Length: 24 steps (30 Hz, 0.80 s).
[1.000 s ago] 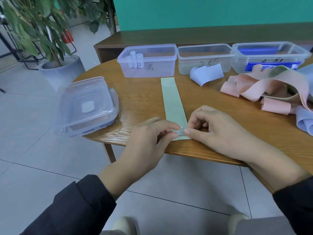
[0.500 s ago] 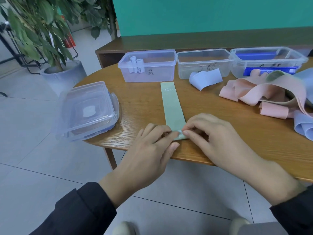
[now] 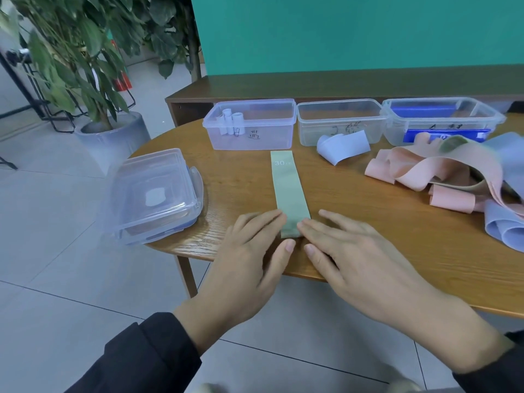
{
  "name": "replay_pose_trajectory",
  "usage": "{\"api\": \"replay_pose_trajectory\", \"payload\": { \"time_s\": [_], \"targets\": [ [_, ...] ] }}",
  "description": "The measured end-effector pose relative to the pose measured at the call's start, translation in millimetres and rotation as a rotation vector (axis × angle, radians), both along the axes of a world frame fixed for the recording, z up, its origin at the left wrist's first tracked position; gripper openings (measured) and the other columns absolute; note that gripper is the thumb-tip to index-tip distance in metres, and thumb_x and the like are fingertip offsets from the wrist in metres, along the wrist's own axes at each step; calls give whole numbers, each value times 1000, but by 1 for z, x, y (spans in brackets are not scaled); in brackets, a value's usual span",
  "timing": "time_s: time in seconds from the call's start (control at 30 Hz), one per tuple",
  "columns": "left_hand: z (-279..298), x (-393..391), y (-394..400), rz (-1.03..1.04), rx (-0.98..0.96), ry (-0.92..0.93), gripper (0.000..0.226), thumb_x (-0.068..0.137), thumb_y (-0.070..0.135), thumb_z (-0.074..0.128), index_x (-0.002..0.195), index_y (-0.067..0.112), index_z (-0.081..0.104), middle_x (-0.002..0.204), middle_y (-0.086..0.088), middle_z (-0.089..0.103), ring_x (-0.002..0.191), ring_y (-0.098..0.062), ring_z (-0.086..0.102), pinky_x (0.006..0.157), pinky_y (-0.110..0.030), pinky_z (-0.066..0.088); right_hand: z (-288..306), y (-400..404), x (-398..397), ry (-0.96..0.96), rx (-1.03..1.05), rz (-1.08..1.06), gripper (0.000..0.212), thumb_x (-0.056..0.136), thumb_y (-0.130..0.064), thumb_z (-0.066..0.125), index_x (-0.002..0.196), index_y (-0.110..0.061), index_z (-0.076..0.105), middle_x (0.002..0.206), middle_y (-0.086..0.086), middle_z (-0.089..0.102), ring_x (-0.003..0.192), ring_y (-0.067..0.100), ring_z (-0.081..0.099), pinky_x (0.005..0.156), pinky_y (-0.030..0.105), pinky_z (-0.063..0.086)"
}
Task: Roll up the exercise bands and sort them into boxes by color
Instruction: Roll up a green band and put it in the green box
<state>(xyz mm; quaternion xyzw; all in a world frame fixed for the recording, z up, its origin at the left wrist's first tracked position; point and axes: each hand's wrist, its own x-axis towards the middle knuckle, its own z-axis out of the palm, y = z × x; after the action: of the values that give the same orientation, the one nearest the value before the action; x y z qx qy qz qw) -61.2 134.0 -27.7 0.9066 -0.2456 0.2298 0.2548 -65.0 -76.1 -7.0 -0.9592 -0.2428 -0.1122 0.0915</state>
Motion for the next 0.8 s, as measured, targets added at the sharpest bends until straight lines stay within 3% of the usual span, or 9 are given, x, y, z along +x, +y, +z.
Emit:
{"api": "replay_pose_trajectory", "payload": {
  "time_s": [0.1,0.27,0.4,0.57,0.7,0.8],
  "targets": [
    [-6,-5,-4,-27,-29,-99,37,103,36,53,125,12,69,125,5,66,118,-16,57,94,-40,50,6,2,2,62,-17,-10,71,99,-55,6,152,-29,44,154,-15,45,150,12,29,117,37,33],
    [-8,-6,-9,59,111,-79,45,105,46,46,132,17,65,133,8,64,124,-16,53,96,-40,47,11,5,9,120,-4,-17,82,90,-59,-8,157,-34,30,160,-20,32,153,6,14,122,32,21],
    [0,0,-5,71,176,-11,48,107,48,34,136,22,62,137,10,62,130,-13,50,99,-36,43,6,1,13,120,94,13,74,94,-57,1,157,-33,32,159,-22,33,153,0,8,123,30,22],
    [9,10,1,63,258,34,43,108,42,28,139,29,56,139,17,59,135,-8,45,102,-40,38,2,0,9,45,168,25,62,100,-50,20,145,-27,54,150,-17,50,149,-1,24,118,31,33],
    [10,13,0,81,256,112,54,106,49,19,147,31,49,149,18,51,141,-5,34,108,-35,30,4,2,14,102,74,4,71,94,-57,7,155,-34,36,159,-23,32,152,-1,12,121,26,21],
    [9,16,0,99,153,137,59,103,54,23,148,28,49,150,16,50,142,-4,33,112,-35,32,6,3,20,134,58,-8,75,90,-59,3,157,-36,29,161,-25,26,152,-1,7,122,25,15]
  ]
}}
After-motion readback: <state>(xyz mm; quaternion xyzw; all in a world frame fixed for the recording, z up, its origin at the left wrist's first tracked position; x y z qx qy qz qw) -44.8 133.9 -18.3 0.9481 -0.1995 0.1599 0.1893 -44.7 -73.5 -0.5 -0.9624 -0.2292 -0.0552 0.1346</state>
